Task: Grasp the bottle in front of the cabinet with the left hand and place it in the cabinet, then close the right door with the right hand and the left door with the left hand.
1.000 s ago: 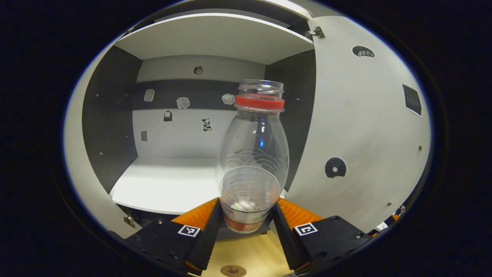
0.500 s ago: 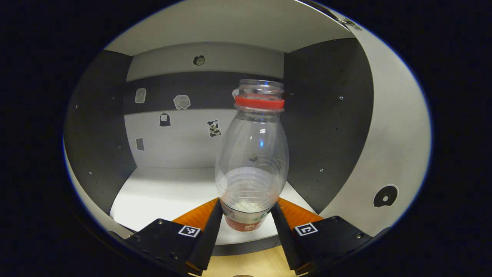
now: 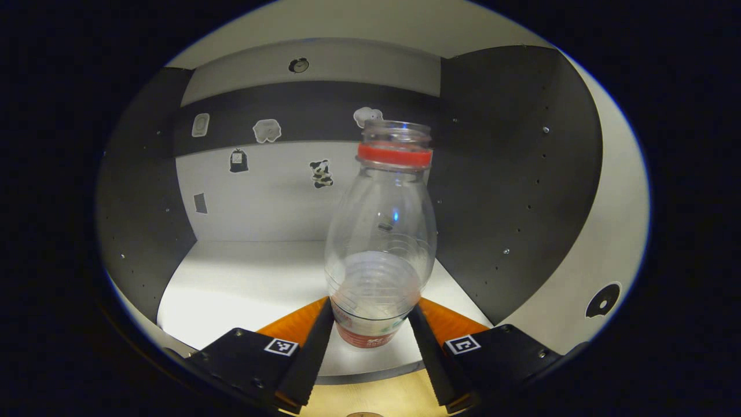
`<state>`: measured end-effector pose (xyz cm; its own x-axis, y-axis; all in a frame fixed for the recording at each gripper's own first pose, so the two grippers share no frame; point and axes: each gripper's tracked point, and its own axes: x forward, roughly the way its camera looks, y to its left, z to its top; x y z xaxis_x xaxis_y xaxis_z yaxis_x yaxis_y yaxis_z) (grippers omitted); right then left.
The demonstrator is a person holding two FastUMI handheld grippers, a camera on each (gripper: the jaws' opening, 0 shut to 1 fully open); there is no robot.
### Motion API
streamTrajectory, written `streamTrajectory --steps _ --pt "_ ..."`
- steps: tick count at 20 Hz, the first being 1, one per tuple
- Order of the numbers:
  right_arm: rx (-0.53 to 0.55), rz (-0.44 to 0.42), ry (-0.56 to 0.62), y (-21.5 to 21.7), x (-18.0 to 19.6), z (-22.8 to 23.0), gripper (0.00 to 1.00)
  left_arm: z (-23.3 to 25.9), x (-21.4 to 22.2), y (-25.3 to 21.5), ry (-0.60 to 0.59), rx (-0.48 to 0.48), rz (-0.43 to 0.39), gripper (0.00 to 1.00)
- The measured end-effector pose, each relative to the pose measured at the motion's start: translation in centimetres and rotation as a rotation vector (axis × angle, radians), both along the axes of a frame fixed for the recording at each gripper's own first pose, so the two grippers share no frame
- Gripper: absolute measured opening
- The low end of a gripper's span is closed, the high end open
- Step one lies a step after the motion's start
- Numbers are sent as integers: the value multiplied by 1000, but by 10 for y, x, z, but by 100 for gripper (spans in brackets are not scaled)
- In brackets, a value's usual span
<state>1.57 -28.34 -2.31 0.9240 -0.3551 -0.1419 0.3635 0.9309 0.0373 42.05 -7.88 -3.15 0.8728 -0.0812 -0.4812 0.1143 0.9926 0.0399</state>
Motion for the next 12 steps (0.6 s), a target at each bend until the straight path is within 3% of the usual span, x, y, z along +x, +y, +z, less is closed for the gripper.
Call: streamTrajectory --steps 7,9,12 --pt "13 -7 -4 8 -6 -2 96 4 -14 10 -7 -17 21 86" --pt "11 -6 -8 9 -7 0 96 9 -22 13 -16 -27 25 95" --pt "18 11 -19 15 -6 1 96 15 -38 15 -24 -51 23 95"
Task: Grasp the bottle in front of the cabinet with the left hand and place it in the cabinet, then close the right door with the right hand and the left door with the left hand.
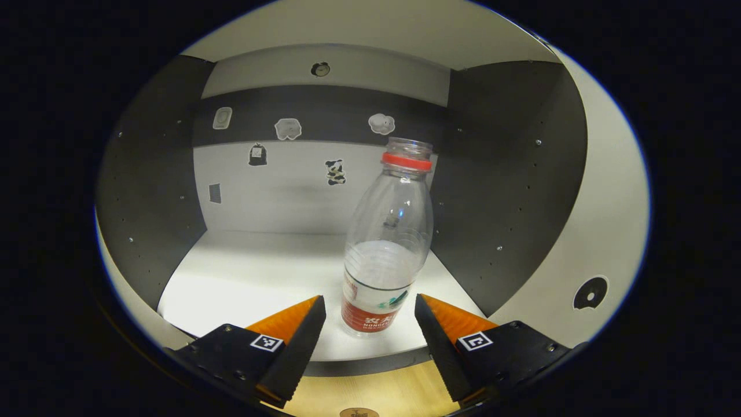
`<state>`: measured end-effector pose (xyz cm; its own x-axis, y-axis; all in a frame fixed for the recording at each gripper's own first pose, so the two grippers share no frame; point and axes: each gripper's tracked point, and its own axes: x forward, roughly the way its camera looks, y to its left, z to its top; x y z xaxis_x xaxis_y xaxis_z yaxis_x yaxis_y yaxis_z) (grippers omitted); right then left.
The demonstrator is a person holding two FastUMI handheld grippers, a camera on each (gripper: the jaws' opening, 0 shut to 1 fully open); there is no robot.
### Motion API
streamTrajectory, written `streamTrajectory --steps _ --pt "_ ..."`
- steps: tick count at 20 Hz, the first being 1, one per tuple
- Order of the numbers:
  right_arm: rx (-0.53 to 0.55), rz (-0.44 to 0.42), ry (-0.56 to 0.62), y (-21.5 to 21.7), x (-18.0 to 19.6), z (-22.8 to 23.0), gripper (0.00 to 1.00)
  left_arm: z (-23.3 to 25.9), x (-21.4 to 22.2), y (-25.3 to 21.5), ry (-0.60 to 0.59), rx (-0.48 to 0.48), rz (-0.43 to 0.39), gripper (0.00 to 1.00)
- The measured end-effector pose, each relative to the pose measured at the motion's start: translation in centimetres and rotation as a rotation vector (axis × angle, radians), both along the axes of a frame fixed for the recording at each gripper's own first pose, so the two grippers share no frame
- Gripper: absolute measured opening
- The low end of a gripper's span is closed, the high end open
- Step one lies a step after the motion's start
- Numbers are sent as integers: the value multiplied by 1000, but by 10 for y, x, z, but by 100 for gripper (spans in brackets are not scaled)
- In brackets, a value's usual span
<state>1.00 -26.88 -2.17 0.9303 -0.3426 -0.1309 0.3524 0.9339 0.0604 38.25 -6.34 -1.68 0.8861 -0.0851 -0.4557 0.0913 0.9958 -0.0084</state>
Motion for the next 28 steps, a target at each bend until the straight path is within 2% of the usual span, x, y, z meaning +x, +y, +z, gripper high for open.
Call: streamTrajectory --steps 6,10,14,20,22,28 --pt "-72 11 -28 -3 13 15 96 27 -59 23 -87 -27 4 95" --pt "-129 35 -22 2 29 23 96 58 -116 49 -178 -5 0 95" --pt "-155 54 -43 12 47 35 96 86 -184 74 -252 -41 21 95" --pt "-197 87 -23 31 87 20 96 101 -271 144 -355 47 141 95" --pt "-216 52 -20 26 88 19 94 99 -295 158 -368 52 174 95" --pt "-243 18 -42 34 86 22 94 105 -342 168 -400 19 158 94"
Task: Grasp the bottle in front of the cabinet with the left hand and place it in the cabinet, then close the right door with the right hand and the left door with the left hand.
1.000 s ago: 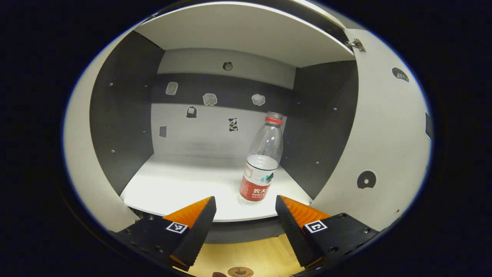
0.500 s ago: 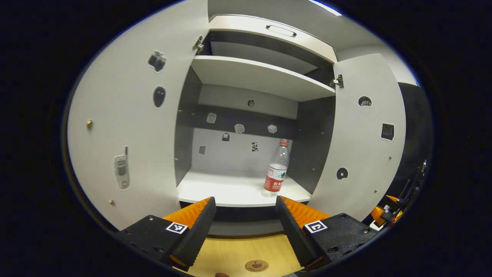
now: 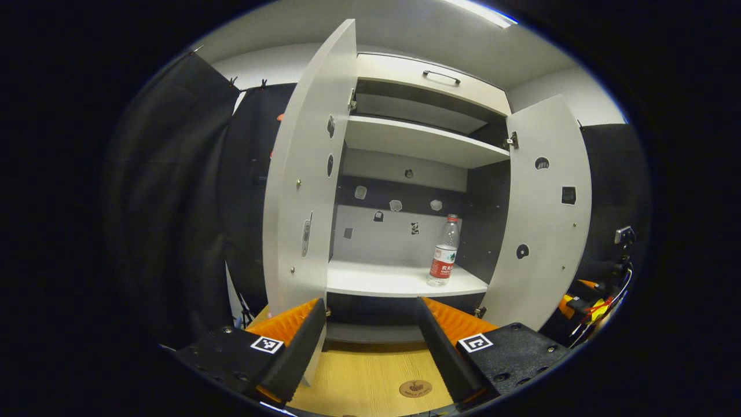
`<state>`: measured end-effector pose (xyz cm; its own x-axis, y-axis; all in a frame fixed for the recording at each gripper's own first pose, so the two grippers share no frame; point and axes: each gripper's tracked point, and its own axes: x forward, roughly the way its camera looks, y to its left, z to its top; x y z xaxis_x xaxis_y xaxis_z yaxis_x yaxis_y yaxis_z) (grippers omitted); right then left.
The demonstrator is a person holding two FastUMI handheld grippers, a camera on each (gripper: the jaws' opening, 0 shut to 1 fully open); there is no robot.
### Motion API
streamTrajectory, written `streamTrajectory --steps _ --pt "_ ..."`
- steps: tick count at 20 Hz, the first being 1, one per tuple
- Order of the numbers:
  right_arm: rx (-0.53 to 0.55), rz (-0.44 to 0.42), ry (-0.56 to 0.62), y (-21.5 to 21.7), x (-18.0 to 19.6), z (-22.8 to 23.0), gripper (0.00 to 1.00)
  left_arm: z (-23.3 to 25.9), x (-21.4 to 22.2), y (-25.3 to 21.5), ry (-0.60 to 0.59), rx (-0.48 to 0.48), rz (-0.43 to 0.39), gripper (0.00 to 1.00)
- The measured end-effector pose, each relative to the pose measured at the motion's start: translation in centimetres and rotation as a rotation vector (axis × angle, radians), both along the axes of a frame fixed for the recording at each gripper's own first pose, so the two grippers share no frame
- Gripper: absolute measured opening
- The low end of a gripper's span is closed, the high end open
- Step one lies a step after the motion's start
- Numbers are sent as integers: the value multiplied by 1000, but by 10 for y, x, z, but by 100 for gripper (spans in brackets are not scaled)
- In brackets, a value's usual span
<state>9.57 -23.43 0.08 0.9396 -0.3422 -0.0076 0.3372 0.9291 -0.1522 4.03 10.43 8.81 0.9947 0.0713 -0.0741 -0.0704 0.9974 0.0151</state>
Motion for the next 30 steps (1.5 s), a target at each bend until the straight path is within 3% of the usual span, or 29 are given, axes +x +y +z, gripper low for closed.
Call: streamTrajectory --steps 1,10,14,15,16,22,28,29,30 --pt "-5 9 -4 6 0 1 87 2 -4 1 -8 0 -9 94" --pt "11 144 -1 87 24 0 87 15 -23 20 -56 -37 -23 94" --pt "34 163 3 99 27 -3 87 16 -35 41 -60 -33 19 95" --pt "38 162 2 99 28 -3 94 17 -36 43 -61 -31 24 95" --pt "40 161 3 99 27 -3 87 18 -37 44 -64 -28 25 94" --pt "49 198 13 115 36 -3 87 19 -36 44 -72 -58 14 94" --pt "30 266 8 149 60 -4 87 19 -42 63 -72 -42 64 94" --pt "31 275 9 155 67 -5 94 18 -41 67 -73 -40 71 94" --pt "35 288 11 161 75 -7 94 18 -41 70 -72 -39 79 94"
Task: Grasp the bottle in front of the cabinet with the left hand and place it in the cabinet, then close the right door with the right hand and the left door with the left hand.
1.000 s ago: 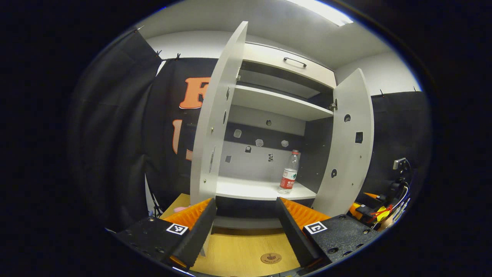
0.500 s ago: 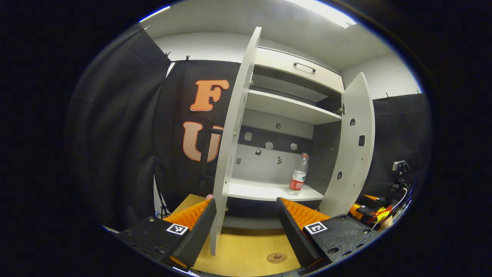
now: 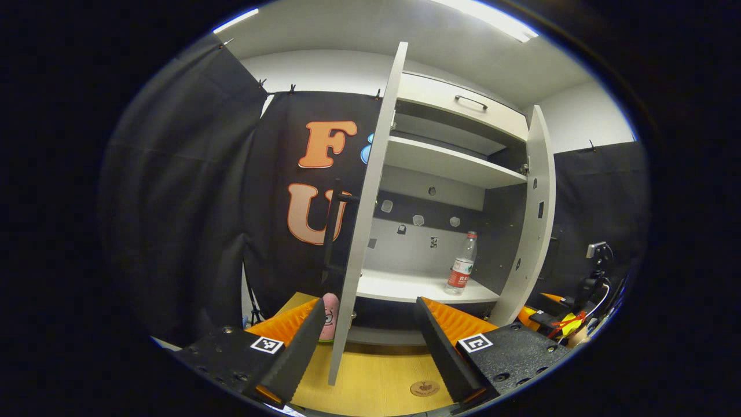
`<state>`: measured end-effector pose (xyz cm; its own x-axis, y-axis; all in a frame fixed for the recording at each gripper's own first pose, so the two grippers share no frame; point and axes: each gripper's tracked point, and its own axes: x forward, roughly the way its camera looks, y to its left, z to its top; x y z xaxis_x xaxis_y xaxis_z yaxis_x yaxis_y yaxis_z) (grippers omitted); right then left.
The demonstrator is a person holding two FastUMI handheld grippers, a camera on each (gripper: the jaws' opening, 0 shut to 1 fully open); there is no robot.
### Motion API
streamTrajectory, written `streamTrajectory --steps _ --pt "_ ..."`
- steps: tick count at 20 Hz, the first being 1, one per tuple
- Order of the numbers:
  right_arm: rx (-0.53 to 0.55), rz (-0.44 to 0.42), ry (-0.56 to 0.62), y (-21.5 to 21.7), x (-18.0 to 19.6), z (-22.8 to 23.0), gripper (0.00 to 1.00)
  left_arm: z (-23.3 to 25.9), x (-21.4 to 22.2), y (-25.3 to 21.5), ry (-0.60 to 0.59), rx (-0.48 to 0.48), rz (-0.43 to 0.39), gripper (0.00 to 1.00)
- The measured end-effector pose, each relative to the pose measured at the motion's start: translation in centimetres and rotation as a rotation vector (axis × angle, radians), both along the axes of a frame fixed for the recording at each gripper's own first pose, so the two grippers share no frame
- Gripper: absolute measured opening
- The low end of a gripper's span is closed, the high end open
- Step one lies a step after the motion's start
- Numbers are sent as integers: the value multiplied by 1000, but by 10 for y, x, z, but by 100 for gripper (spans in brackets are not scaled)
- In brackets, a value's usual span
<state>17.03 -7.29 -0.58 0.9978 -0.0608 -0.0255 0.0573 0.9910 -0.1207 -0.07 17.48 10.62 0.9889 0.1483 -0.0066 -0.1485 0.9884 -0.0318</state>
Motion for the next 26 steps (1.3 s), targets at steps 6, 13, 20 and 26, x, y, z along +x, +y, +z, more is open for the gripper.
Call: streamTrajectory --steps 6,13,20,26 --pt "-13 12 8 17 68 -7 87 -2 -2 21 4 -31 47 95" --pt "-15 4 -7 18 85 -4 94 -13 9 63 20 -13 130 95" --pt "-13 -9 3 16 90 -4 94 -19 20 90 31 -5 178 94" --pt "-24 -22 -1 16 89 -3 87 -30 32 102 55 -13 184 95"
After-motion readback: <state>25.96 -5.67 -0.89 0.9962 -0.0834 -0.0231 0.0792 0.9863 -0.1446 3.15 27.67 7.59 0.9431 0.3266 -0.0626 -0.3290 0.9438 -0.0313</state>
